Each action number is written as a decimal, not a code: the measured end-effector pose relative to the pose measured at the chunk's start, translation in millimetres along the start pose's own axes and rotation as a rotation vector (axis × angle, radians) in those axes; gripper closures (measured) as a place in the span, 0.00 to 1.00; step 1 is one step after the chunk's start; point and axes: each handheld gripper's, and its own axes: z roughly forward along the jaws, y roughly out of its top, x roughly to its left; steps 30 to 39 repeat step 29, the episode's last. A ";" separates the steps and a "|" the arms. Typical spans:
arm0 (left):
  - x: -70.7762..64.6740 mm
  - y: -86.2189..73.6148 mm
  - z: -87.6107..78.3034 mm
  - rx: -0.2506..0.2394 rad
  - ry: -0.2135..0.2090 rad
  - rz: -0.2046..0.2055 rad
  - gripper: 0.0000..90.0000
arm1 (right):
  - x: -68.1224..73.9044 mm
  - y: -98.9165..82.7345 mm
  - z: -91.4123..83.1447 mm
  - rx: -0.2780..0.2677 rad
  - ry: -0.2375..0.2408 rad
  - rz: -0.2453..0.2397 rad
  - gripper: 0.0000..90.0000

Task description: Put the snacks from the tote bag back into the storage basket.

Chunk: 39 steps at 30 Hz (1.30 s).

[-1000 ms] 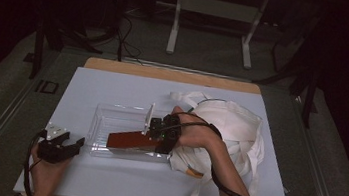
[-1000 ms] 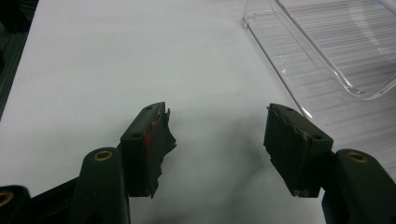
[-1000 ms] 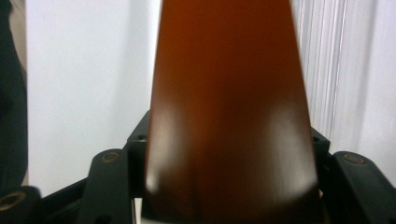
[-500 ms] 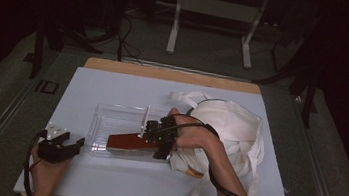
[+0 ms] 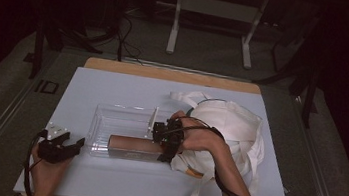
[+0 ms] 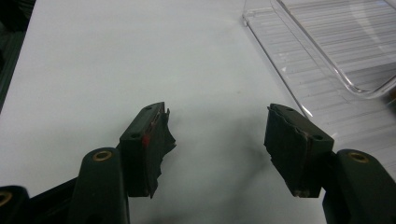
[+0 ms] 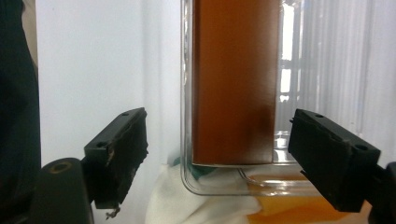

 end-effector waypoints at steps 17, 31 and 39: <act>-0.1 0.1 0.2 0.003 0.002 0.002 0.43 | -1.2 -22.0 -19.3 -0.102 -0.111 0.067 0.27; 0.2 0.8 1.8 0.017 0.003 -0.003 0.41 | 15.8 -53.8 -46.4 -0.219 -0.261 0.122 0.30; 0.2 0.8 1.8 0.017 0.003 -0.003 0.41 | 15.8 -53.8 -46.4 -0.219 -0.261 0.122 0.30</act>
